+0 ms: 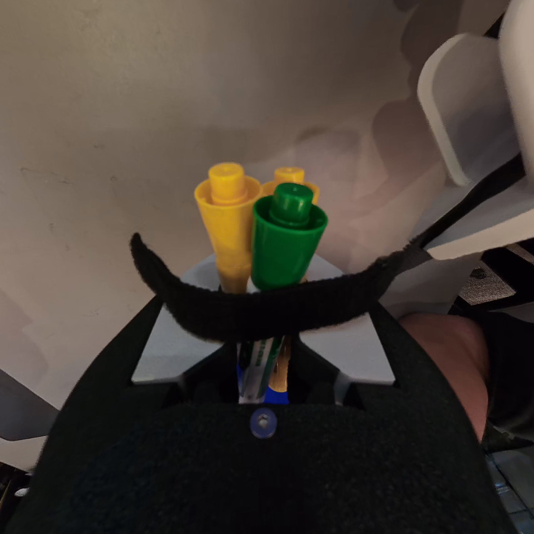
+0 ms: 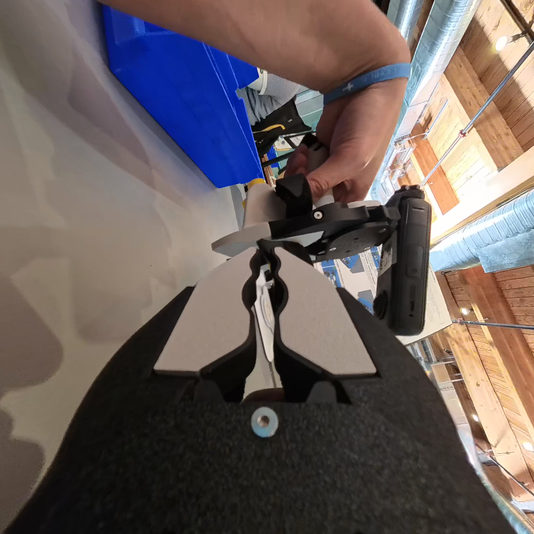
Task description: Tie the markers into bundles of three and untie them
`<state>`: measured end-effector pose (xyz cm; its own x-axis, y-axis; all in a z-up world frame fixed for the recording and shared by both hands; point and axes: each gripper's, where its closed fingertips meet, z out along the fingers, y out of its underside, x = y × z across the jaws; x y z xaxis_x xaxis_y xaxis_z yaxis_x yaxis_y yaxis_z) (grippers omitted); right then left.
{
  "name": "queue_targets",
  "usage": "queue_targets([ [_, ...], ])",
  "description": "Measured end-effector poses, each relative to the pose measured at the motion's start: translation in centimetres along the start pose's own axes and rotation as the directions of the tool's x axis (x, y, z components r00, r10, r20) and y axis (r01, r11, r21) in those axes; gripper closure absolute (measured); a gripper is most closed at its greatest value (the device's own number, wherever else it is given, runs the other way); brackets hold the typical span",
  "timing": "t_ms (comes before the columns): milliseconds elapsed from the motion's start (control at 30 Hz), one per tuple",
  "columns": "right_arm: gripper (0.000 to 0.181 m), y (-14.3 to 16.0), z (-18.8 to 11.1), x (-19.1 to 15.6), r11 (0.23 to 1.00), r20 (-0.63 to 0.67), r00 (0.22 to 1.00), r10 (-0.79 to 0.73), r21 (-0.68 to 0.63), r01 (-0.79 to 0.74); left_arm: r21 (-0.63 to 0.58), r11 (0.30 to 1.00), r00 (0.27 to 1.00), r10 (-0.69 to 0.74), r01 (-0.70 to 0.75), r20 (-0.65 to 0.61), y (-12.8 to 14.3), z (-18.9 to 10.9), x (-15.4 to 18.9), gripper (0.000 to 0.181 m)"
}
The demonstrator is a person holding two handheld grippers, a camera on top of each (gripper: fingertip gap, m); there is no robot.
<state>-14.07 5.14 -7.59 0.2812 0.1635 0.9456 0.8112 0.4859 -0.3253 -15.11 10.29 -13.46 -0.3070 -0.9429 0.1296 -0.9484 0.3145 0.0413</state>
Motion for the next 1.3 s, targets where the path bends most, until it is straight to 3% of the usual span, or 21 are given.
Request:
queue_targets([
  [800,0.161,0.6,0.6,-1.0,0.999,0.043,0.999,0.011,-0.031,-0.009,-0.009,1.000,1.000,0.006,-0.006,-0.008,0.1,0.1,0.2,0.141],
  [1300,0.164,0.8,0.7,-1.8,0.999,0.071,0.997,0.000,-0.039,0.003,-0.012,1.000,1.000,0.009,-0.009,-0.003,0.1,0.1,0.2,0.140],
])
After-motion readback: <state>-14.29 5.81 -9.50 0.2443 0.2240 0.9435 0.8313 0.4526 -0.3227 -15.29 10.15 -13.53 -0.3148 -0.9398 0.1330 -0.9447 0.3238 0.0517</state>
